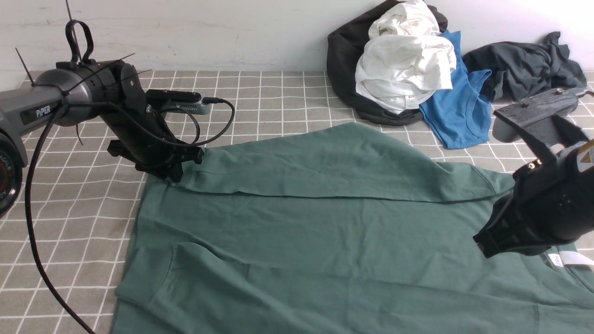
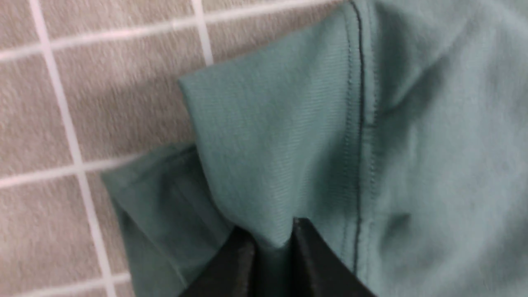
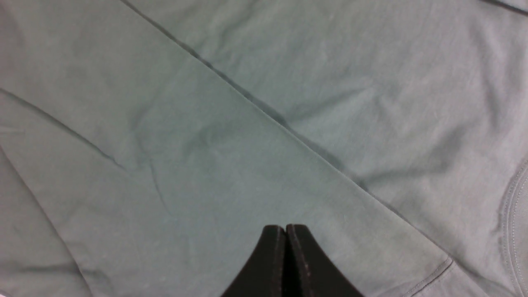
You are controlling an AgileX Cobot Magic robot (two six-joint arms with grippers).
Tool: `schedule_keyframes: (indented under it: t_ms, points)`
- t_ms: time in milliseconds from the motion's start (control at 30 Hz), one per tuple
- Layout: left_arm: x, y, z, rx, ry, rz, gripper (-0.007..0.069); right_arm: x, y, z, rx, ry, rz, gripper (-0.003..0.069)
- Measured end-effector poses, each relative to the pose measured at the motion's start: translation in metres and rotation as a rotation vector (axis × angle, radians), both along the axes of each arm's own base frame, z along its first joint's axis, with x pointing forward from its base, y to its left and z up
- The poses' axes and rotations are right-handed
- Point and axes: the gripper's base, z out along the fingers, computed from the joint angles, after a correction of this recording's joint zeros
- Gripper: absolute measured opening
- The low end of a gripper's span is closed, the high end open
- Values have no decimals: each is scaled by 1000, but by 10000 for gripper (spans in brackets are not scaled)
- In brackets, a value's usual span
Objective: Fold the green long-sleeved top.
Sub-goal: Use the left arm to clamp the cuff farthest from it, then use the left arm to drag and drop the cuff onto the cuff closest to the left arm
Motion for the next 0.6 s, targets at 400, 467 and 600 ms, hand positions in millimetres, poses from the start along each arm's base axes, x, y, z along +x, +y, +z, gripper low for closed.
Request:
schedule_keyframes:
  t_ms: [400, 467, 600]
  points:
    - [-49, -4, 97, -50, 109, -58, 23, 0, 0, 0, -9, -3, 27, -7]
    - [-53, -4, 101, -49, 125, -64, 23, -1, 0, 0, -8, -1, 27, -7]
    - [-62, -3, 103, -48, 140, -65, 23, -3, -1, -1, -15, 20, 30, -7]
